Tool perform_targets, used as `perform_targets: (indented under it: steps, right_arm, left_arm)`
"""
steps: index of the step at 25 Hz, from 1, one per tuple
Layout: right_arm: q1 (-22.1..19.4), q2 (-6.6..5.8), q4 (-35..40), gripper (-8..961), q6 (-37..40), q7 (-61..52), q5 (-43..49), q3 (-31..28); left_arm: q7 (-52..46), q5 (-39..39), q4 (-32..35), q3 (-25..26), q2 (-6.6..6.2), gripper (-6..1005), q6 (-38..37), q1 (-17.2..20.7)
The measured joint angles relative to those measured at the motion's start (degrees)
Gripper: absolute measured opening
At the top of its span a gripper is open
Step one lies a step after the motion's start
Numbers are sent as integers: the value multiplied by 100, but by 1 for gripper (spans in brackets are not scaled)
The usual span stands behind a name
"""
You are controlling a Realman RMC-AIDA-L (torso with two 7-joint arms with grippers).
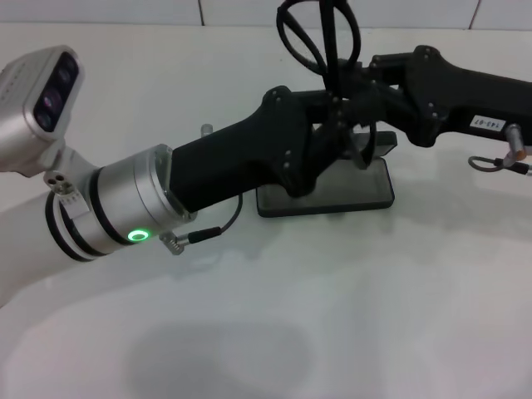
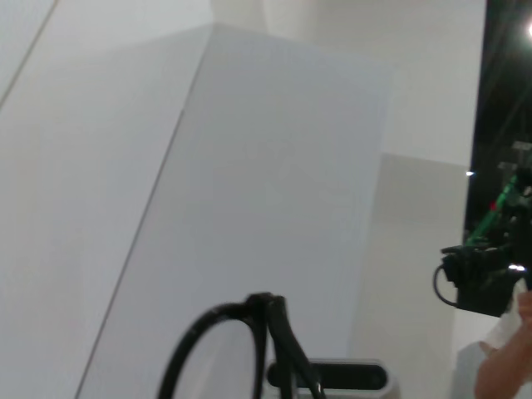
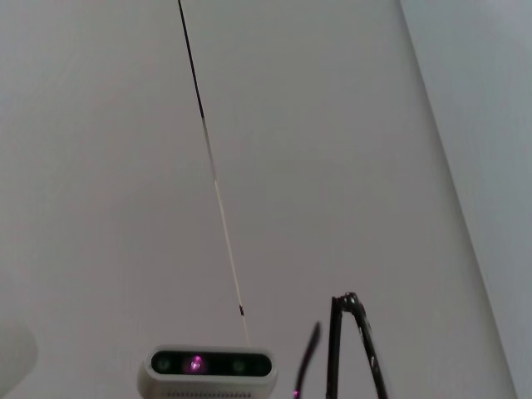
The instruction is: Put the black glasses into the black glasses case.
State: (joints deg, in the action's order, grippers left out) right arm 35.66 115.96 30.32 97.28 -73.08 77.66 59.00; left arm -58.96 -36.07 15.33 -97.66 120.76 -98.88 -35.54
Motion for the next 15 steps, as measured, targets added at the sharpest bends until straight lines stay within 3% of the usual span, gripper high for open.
perform_targets:
  steps: [15]
  right_arm:
    - [-33,-62,166,68,-296,15,181,192]
  left_arm:
    - [-64,68,-3,-29,-50,13,59,79]
